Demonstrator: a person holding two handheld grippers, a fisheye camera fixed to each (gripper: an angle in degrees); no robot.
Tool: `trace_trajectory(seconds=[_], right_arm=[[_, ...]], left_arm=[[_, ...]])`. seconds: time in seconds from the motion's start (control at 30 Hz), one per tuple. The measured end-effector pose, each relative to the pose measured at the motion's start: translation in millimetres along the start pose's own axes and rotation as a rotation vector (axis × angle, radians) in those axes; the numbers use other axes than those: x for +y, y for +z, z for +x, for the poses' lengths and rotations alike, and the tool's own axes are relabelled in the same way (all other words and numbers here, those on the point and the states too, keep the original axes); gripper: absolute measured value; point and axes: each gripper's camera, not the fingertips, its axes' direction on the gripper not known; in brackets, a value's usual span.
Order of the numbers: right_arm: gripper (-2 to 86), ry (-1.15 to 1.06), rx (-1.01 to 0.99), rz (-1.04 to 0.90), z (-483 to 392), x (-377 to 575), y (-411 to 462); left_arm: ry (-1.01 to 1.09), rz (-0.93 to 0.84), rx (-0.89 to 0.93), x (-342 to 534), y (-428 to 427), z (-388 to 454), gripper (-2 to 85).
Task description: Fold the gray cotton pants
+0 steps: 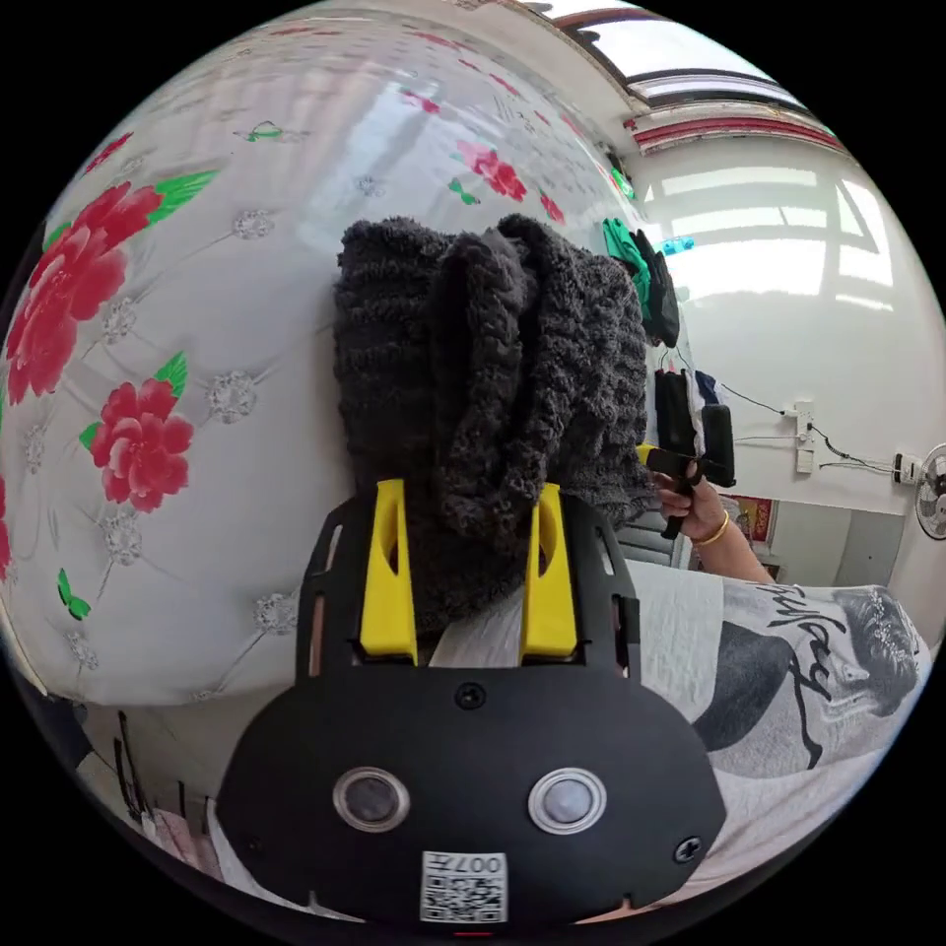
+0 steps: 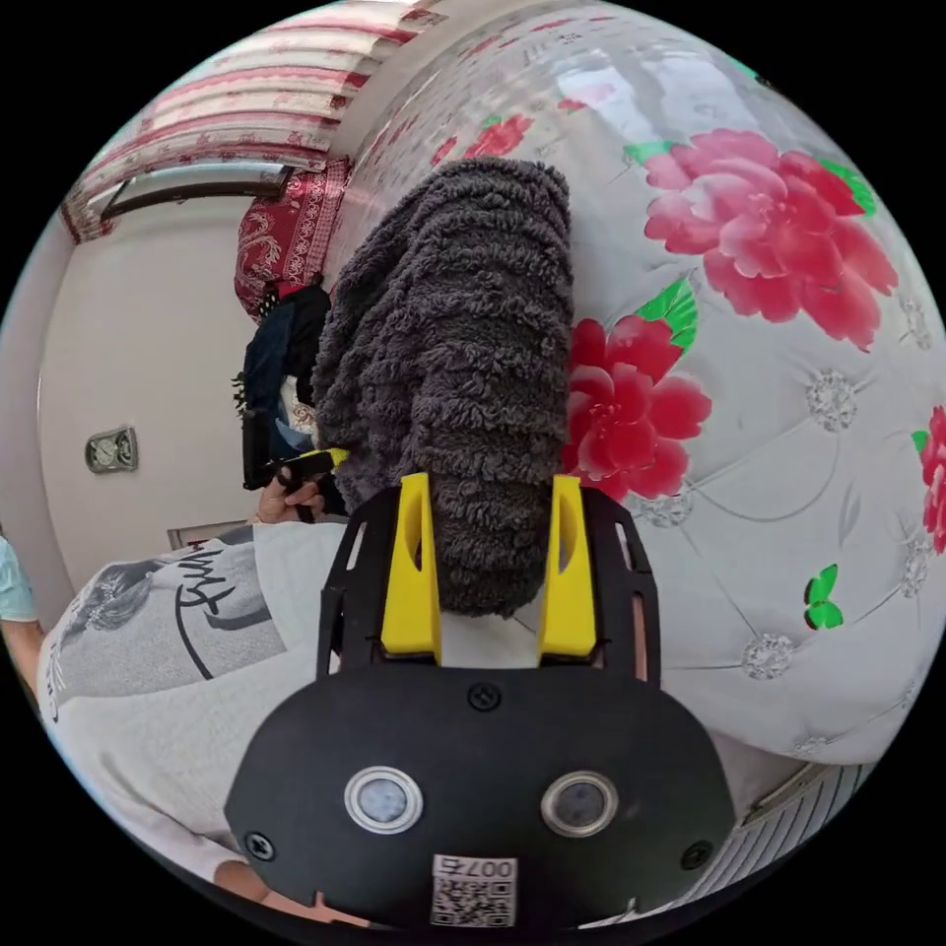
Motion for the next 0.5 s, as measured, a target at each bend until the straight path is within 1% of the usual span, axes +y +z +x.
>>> trace_trajectory(seconds=[0.03,0.13,0.27,0.37,0.47,0.5], right_arm=[[13.9,0.019,-0.028,-0.011,5.8,-7.0,-0.1],[13.7,0.038,0.013,-0.024,4.6,-21.9,-2.1],[13.6,0.118,0.000,0.041,-11.2,-41.2,18.1],[13.6,0.182,-0.049,0.097,-30.7,-66.8,49.5],[13.2,0.227,-0.121,0.152,-57.0,-110.5,90.4],[13.1,0.236,-0.136,0.164,-63.1,-122.1,99.5]], left_arm=[[0.052,-0.021,-0.019,-4.3,-4.3,4.2,12.1],[0.120,-0.045,-0.023,-10.1,-22.3,3.6,9.5],[0.117,-0.024,-0.024,-20.9,-55.5,-19.7,8.6],[0.114,0.029,-0.051,-40.9,-98.9,-52.1,9.2],[0.061,0.172,-0.098,-53.5,-160.0,-91.8,10.3],[0.042,0.235,-0.154,-51.3,-185.8,-105.6,10.7]])
